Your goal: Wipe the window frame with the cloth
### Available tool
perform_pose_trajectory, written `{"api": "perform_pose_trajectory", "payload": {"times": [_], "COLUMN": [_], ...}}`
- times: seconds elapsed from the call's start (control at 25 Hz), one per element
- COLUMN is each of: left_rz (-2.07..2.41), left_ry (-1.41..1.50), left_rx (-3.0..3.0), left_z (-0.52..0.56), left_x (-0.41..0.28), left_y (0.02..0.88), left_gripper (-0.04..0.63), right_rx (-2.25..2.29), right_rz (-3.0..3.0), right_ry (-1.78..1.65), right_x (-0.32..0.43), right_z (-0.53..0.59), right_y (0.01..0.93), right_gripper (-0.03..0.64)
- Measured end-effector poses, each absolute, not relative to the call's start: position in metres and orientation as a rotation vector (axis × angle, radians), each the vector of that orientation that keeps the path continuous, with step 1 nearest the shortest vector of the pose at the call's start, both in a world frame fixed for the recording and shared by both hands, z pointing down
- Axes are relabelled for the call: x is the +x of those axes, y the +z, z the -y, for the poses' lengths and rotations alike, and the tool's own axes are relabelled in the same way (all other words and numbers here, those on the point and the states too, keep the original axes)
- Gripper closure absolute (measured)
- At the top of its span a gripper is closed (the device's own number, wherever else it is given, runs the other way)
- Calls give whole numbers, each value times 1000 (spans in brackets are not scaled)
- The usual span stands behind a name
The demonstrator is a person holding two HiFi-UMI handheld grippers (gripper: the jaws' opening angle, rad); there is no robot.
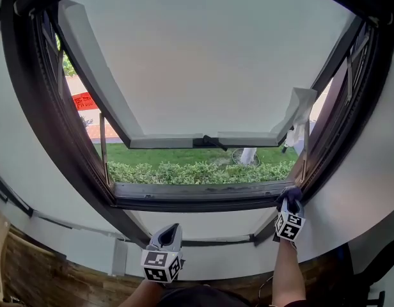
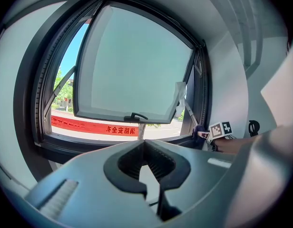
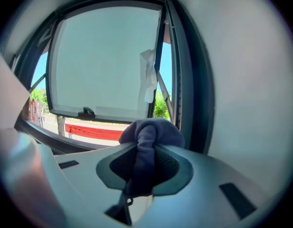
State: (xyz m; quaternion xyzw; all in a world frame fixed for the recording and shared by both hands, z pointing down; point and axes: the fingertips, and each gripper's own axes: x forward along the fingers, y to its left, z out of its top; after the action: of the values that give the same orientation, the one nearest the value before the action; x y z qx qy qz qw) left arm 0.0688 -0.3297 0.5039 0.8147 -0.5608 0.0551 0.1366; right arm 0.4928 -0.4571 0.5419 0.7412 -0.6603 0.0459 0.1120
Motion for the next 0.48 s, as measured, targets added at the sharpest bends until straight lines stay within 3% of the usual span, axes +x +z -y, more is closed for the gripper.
{"api": "perform_pose_trajectory", "payload": {"times": [0.48], "left_rz": [1650], "left_ry": [125], "left_rx": [2383], "left_z": [349], "left_x": [79], "left_y": [496], "left_gripper": [588], "right_rx": [2123], "right_rz": [2471], "right_ry": [125], "right_x": [344], "right_z": [381], "right_y": [465], "right_gripper": [535]}}
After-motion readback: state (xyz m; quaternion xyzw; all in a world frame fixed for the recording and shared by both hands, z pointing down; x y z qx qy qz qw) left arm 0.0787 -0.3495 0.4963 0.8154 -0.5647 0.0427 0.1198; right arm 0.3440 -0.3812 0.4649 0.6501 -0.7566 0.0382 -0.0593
